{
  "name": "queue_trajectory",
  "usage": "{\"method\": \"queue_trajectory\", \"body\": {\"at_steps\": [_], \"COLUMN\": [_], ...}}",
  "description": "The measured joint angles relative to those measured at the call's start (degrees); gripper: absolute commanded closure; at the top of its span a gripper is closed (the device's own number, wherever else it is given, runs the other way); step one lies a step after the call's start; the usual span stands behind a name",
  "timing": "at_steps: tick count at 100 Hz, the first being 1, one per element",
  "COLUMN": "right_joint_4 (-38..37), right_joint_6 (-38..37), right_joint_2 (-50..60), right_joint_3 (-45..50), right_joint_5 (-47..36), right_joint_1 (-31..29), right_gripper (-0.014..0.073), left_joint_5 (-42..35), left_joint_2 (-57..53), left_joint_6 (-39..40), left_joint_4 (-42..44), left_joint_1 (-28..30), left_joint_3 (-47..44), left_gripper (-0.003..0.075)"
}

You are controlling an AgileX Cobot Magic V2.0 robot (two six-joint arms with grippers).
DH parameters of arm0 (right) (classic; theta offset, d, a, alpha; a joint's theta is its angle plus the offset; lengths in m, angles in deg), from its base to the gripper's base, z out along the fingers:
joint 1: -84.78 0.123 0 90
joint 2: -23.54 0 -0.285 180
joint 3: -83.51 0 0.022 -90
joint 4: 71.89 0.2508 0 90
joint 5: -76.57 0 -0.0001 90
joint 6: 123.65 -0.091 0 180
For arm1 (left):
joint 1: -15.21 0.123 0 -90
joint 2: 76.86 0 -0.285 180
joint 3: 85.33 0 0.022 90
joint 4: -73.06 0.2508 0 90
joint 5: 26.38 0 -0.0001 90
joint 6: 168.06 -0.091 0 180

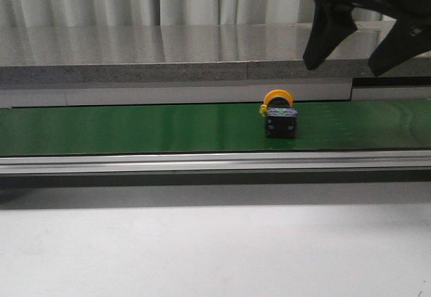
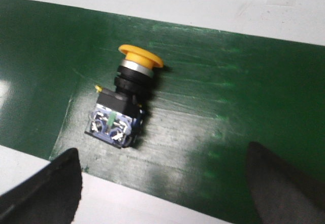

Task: Move button from left to right
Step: 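Lower the right gripper over the button on the belt, then grasp the button with the right gripper and lift it off the belt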

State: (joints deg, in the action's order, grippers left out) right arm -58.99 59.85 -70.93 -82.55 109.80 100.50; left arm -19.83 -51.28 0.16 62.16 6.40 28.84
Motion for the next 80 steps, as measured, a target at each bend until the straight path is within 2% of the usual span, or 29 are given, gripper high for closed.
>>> {"method": "queue_trajectory", "body": {"at_steps": [26,58,69,80], "right_joint_4": [-2.73,-5.68,-6.27,-6.65], "right_joint_6": [0.13,0.26,0.26,0.26], "right_joint_2": [-6.13,-11.32,-12.71,-13.74], "right_joint_3": [-2.54,-2.90,-2.90,-2.90], "right_joint_5": [-2.02,-5.34,-5.61,-5.61], "right_joint_1": [2.43,2.55,2.55,2.55], "right_gripper": [-0.0050,-0.0048,0.0020,0.0174], "left_joint_5": [0.00,0.00,0.00,0.00], "left_joint_2": [0.00,0.00,0.00,0.00], "left_joint_6": [0.00,0.00,0.00,0.00], "left_joint_4": [0.00,0.00,0.00,0.00], "left_joint_1": [0.00,0.00,0.00,0.00], "left_joint_3": [0.00,0.00,0.00,0.00], "left_gripper": [0.0741,0.0741,0.0741,0.0741]}}
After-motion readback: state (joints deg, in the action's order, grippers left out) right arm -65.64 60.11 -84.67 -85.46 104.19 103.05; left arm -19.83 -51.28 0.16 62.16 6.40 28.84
